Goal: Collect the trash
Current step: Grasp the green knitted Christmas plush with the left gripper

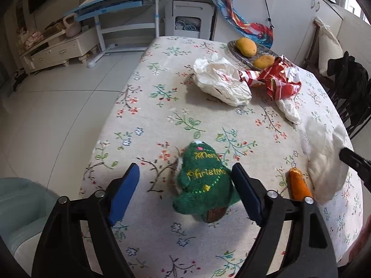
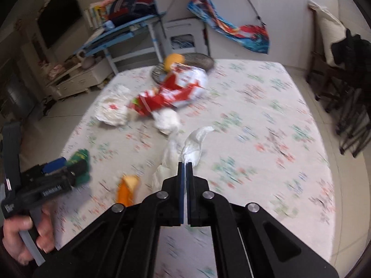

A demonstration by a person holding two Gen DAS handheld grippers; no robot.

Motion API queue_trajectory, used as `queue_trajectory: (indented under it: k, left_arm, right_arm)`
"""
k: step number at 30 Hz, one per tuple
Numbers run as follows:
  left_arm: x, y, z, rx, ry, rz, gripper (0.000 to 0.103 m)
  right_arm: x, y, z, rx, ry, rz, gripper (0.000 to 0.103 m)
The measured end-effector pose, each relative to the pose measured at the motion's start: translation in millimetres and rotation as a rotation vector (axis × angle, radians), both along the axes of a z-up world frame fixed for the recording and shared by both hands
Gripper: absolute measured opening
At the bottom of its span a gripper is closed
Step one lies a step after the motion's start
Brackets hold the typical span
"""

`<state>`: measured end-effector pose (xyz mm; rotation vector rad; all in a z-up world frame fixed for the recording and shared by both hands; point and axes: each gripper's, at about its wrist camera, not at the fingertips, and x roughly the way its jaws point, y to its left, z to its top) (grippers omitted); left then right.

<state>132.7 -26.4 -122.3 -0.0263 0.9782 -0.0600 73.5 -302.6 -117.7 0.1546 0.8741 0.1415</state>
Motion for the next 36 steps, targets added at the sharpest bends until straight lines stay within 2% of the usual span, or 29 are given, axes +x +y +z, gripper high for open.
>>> queue_trajectory:
  k: [3,5,7,8,12,17,18,19,20,21,22,25,27,36]
  left_arm:
    - [-0.4,-2.5,-1.0,-0.007,0.004,-0.015,0.068]
    - [-1.3,-3.6,-0.4,-0.006,-0.001,-0.023,0.064]
    - [-2.2,-4.4,-0.3,-0.007,-0.004,-0.032,0.061]
    - [-2.0,-4.6,-0.4,-0.009,-0.004,-0.035,0.059]
    - [-0.7,-7.2,-0.6,-0.014,-0.003,-0.042,0.057]
    - [1.3,-10.6,-1.7,-0.011,-0.002,-0.046,0.053]
    - [1.6,-11.3,-1.9,-0.013,-0.001,-0.048,0.051]
    - [1.6,-12.3,-1.9,-0.015,-0.002,-0.054,0.046]
    - [1.3,-13.2,-1.9,-0.018,-0.002,-0.059,0.040]
    - [0.8,-15.3,-1.4,-0.017,-0.004,-0.065,0.039]
    - [0.0,-16.7,-0.6,-0.010,-0.010,-0.068,0.037]
    - [-4.2,-17.5,1.7,-0.017,-0.022,-0.084,0.033]
    - [-8.5,-16.1,5.5,-0.033,-0.035,-0.089,0.032]
    - [-40.5,-6.8,30.1,-0.099,-0.114,-0.113,0.032]
  right_arm:
    - [-1.1,-9.5,-7.8,0.004,0.040,-0.027,0.003]
    - [-2.2,-14.7,-10.9,0.031,0.044,-0.045,0.009]
    - [-2.2,-18.0,-11.3,0.078,0.032,-0.061,0.059]
    - [-3.3,-17.4,-10.0,0.093,0.014,-0.067,0.064]
    - [-1.5,-5.0,-12.8,0.071,0.019,-0.035,0.064]
    - [0.7,3.4,-28.8,-0.028,0.055,-0.052,0.064]
    - [-1.2,5.6,-28.7,-0.058,0.054,-0.049,0.060]
    - [-3.3,13.0,-28.8,-0.106,0.046,-0.031,0.052]
    - [-4.6,16.8,-29.1,-0.119,0.041,-0.016,0.048]
    - [-6.1,19.8,-29.0,-0.123,0.035,-0.002,0.038]
    - [-6.9,21.5,-28.6,-0.115,0.034,0.008,0.029]
    - [-8.4,21.5,-27.7,-0.086,0.033,0.018,0.015]
    - [-10.5,16.1,-25.9,-0.048,0.029,0.004,0.011]
    - [-49.7,7.1,2.4,0.104,-0.097,-0.025,0.009]
